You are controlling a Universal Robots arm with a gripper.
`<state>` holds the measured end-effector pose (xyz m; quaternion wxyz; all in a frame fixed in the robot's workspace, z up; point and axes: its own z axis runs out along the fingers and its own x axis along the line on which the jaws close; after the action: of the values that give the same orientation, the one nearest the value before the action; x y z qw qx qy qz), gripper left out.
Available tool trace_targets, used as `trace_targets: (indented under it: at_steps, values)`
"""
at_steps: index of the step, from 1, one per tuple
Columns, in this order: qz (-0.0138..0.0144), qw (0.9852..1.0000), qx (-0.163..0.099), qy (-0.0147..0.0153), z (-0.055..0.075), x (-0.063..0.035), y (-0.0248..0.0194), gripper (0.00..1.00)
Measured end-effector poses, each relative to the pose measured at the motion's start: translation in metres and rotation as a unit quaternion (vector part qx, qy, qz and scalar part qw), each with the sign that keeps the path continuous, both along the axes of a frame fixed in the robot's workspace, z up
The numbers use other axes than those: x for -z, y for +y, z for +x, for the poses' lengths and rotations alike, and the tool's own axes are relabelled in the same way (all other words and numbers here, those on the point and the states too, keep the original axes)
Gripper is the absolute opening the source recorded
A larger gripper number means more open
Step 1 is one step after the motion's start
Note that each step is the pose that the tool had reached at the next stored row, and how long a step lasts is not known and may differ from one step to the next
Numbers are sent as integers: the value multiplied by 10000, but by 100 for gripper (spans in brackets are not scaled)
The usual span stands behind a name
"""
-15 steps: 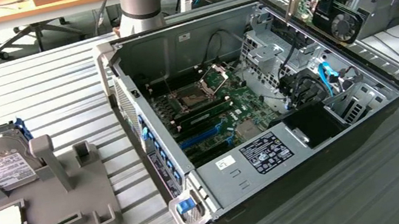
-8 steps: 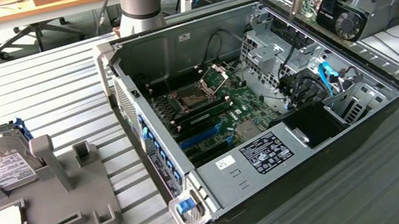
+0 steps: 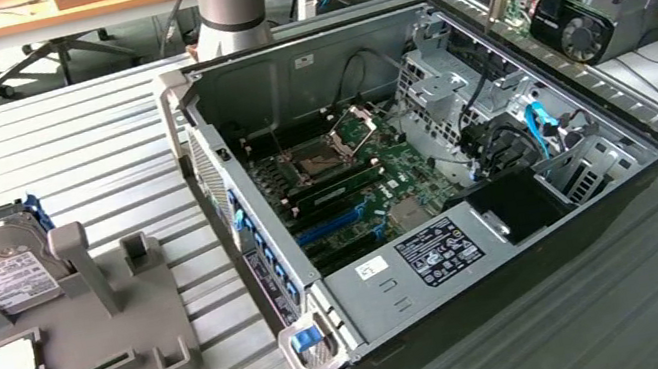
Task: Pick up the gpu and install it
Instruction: 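Pick up the gpu and move the gpu toward the slot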
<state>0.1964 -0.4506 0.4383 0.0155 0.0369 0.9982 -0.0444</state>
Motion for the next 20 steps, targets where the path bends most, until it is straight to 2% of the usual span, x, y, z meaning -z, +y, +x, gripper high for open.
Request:
trace_targets:
  at_steps: [20]
  values:
    - [-49,10000,0,0,335,5,10,26]
